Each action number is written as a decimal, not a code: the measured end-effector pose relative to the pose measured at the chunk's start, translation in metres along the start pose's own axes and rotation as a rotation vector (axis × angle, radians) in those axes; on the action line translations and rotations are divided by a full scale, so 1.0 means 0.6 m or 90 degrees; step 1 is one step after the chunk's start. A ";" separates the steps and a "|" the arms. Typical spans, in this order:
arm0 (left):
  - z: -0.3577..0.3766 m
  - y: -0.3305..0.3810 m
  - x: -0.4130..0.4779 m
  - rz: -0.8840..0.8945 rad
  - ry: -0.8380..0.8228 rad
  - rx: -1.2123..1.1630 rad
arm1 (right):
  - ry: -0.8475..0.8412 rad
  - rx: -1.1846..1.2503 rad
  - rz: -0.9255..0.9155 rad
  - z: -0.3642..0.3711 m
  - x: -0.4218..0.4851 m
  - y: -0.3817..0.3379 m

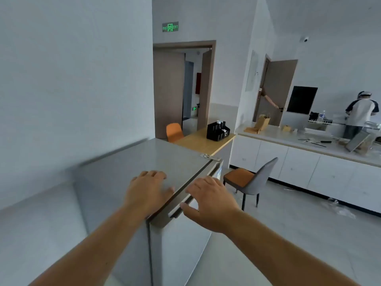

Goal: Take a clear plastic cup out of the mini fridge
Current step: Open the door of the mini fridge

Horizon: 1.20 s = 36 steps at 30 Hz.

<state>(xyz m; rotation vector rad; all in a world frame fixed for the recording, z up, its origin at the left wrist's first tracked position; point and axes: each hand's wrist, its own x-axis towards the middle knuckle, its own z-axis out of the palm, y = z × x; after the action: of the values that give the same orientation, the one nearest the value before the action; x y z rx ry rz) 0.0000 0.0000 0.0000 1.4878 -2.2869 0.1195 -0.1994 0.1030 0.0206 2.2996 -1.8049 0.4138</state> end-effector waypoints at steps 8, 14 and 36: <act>0.047 -0.025 0.010 -0.002 -0.074 -0.077 | 0.011 0.089 -0.024 0.068 0.026 -0.041; 0.067 -0.012 0.034 0.033 -0.093 -0.077 | -0.020 0.104 -0.035 0.071 0.032 -0.034; 0.069 0.015 0.044 0.029 -0.093 -0.058 | -0.047 0.124 0.141 0.009 -0.016 0.035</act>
<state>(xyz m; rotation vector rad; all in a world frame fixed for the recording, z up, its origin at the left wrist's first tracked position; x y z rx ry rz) -0.0292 -0.0306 -0.0263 1.4415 -2.4063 -0.0818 -0.2214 0.1049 0.0119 2.2712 -2.1538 0.5691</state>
